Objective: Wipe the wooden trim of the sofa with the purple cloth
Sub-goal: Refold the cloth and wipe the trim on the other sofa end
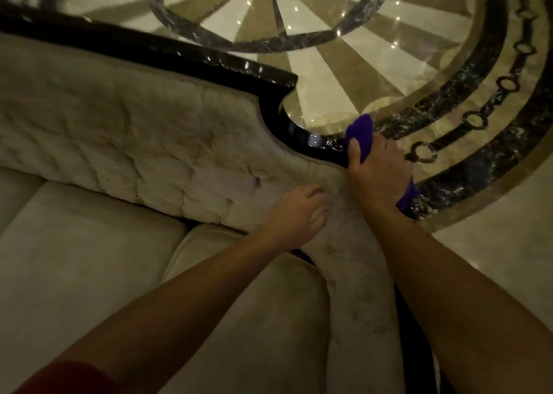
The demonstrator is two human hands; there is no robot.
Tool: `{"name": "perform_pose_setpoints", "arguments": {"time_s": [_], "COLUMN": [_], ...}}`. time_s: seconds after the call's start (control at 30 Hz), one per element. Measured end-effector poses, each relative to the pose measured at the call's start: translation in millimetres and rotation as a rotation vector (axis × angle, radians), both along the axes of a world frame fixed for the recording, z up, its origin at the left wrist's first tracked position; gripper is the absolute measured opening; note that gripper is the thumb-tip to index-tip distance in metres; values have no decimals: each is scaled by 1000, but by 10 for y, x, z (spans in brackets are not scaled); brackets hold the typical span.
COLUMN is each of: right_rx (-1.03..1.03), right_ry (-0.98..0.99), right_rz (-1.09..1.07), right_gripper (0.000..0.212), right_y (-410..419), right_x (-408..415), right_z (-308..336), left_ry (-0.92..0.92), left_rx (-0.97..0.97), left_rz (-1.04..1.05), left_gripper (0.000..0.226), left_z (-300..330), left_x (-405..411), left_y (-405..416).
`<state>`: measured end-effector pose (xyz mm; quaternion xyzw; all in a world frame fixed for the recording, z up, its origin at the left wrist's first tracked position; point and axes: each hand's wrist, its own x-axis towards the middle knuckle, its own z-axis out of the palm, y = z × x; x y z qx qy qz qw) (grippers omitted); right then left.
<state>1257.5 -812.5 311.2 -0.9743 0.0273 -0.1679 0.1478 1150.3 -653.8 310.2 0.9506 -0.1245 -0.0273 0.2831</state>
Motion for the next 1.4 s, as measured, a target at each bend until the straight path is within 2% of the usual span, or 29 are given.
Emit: {"name": "perform_pose_setpoints", "arguments": {"time_s": [0.17,0.33,0.43,0.5,0.6,0.67,0.77,0.83,0.93,1.03,1.07,1.17,1.2,1.23,1.3,1.4], "right_rx": [-12,-1,4,16,33,11,-16,-5,198,484,651,1354,1460,1472,1289,610], "right_ry": [111,155,157,154,143,122,110,135,111,22,47,225,225,210,180,167], "right_rz": [-13,-20,-31,-38,-36,-17,127,193,165,64,26,-40,-40,-24,59,213], "right_gripper": [56,53,53,53,54,57,59,60,54,51,54,66,67,68,72,62], "right_y": [-23,-25,-27,-29,-24,10,349,734,1207,1448,1523,1709,1725,1719,1648,1401], "right_x": [-11,-22,-13,27,103,175,297,379,383,384,411,509,528,519,496,452], "right_z": [81,140,132,114,62,49,84,131,176,183,219,455,483,492,418,242], "left_ry": [-230,-581,-540,-445,-487,-536,-576,-519,-449,-523,-550,-611,-620,-621,-617,-589], "left_rx": [-30,124,165,289,463,492,539,548,555,543,543,474,437,411,421,533], "left_rz": [97,111,240,341,460,463,428,359,341,353,360,380,390,396,393,374], "left_gripper": [25,25,32,35,42,39,38,42,43,36,32,24,24,24,25,30], "left_z": [757,1345,1464,1340,1104,1030,1077,1176,1242,1209,1190,1158,1150,1142,1131,1175], "left_x": [161,602,1021,1229,1371,1421,1464,1531,1566,1556,1565,1611,1614,1612,1610,1602], "left_y": [412,755,893,881,823,833,885,893,905,876,878,906,903,896,884,878]}}
